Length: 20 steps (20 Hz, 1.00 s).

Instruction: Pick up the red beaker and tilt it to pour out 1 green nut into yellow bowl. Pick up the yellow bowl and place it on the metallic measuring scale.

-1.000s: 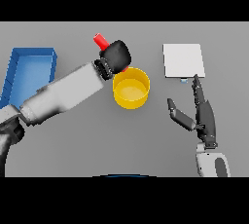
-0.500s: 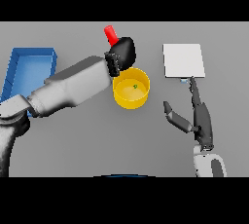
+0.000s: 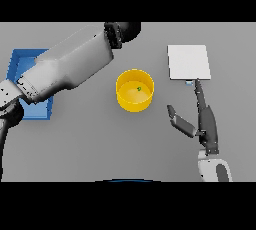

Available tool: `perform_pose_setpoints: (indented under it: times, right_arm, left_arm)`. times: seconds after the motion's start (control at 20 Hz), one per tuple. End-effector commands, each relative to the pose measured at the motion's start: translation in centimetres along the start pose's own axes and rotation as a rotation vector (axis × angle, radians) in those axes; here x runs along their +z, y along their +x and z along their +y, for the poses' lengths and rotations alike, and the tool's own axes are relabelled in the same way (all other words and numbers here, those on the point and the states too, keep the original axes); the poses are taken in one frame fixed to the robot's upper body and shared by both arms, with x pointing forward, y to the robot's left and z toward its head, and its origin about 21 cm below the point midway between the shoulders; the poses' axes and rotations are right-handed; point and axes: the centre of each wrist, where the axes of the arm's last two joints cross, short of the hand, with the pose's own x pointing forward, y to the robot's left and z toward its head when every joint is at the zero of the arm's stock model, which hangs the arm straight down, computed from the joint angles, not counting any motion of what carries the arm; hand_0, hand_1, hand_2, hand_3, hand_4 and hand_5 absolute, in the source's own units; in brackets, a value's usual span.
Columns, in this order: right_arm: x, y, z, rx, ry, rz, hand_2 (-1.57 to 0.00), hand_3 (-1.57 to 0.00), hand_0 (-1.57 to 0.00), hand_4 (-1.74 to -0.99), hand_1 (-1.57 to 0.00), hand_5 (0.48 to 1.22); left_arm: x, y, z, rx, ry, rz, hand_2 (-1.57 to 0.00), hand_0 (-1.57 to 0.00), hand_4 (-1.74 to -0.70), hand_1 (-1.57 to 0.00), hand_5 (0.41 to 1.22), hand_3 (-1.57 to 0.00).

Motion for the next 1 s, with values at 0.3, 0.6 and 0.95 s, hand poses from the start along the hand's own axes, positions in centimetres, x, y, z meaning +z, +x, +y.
perform_pose_setpoints:
  times: [0.3,0.6,0.95]
  right_arm:
    - [-0.5,0.3,-0.1,-0.064,0.015,-0.011,0.0,0.0,0.0,-1.193,0.0,0.597]
    - [-0.9,-0.4,-0.2,-0.066,0.044,-0.007,0.0,0.0,0.0,-1.222,0.0,0.59]
    - [-1.2,-0.5,-0.6,-0.046,0.056,-0.034,0.0,0.0,0.0,-1.217,0.0,0.599]
  left_arm:
    - [3.1,-11.3,-1.1,0.329,0.024,0.291,-1.53,-1.57,-1.72,-1.57,1.221,-1.4]
    - [7.4,-15.0,-11.5,1.007,0.064,0.61,-1.56,-1.57,-1.73,-1.57,1.221,-1.38]
    - [11.7,-12.1,-21.3,1.48,0.156,0.942,-1.57,-1.57,-1.74,-1.57,1.221,-1.43]
